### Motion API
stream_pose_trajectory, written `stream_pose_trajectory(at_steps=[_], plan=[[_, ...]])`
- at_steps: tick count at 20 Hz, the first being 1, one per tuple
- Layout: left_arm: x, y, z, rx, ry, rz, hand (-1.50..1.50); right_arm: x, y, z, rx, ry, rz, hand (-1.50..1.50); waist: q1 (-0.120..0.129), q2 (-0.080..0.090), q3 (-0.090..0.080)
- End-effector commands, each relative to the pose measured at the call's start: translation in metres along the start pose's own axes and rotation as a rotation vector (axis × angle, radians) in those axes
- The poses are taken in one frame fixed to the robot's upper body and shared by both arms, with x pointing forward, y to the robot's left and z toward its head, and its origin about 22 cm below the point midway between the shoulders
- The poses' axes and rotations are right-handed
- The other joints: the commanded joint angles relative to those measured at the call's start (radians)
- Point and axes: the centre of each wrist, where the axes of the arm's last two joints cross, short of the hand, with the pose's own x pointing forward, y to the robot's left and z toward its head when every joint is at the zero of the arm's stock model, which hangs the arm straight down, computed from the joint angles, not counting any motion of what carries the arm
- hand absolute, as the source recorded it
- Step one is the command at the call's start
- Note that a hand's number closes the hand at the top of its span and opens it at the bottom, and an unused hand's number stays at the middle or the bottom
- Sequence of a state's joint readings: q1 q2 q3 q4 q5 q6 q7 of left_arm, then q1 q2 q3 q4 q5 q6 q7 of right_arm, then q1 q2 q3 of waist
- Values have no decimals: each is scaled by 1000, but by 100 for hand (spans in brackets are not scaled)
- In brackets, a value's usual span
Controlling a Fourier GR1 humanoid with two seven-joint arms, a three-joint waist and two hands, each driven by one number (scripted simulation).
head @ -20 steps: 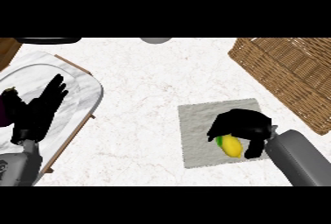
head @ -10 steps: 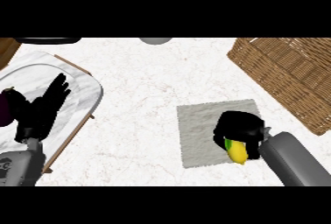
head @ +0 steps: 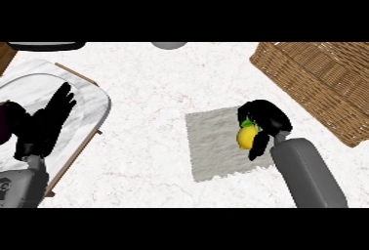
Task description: Pick the lemon from the placemat and place it in the basket
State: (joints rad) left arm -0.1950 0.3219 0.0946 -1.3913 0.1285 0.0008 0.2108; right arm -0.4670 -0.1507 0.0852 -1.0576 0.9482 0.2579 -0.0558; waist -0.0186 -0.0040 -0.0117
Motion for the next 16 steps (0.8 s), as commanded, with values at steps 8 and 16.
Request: stream_pose_trajectory(at_steps=[8, 16], plan=[[15, -28, -11, -106, -30, 0, 0, 97, -76, -33, -676, 276, -508, 150, 126, 18, 15], [9, -33, -16, -93, -18, -19, 0, 207, -132, -49, -1011, 362, -469, 150, 101, 13, 7]])
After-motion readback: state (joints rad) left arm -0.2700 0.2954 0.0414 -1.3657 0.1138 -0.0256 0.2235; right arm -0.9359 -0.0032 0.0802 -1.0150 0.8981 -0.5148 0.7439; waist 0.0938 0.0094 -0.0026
